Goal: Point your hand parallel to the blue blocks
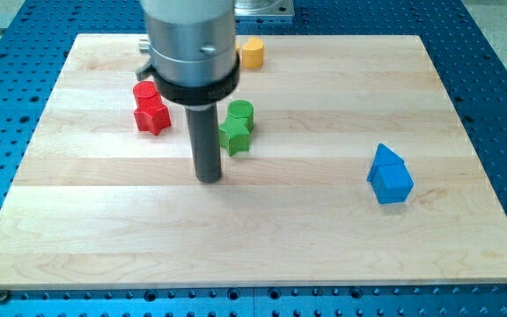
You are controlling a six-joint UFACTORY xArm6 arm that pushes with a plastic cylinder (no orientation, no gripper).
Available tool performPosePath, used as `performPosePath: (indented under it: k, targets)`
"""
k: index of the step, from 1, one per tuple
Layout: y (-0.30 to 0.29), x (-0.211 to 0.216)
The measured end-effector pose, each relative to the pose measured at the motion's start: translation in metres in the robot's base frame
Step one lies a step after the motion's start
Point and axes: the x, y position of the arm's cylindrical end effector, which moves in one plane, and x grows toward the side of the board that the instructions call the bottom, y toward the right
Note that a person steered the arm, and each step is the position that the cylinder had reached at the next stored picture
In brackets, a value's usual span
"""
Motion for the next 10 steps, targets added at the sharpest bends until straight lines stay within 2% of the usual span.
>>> performPosePath:
  k: [1,2,3,4,10]
  targets:
    - [0.01,-0.018]
    - [-0.024,0.02]
    - [-0.066,0.023]
    - [-0.077,0.014]
    - [-0.086,0.014]
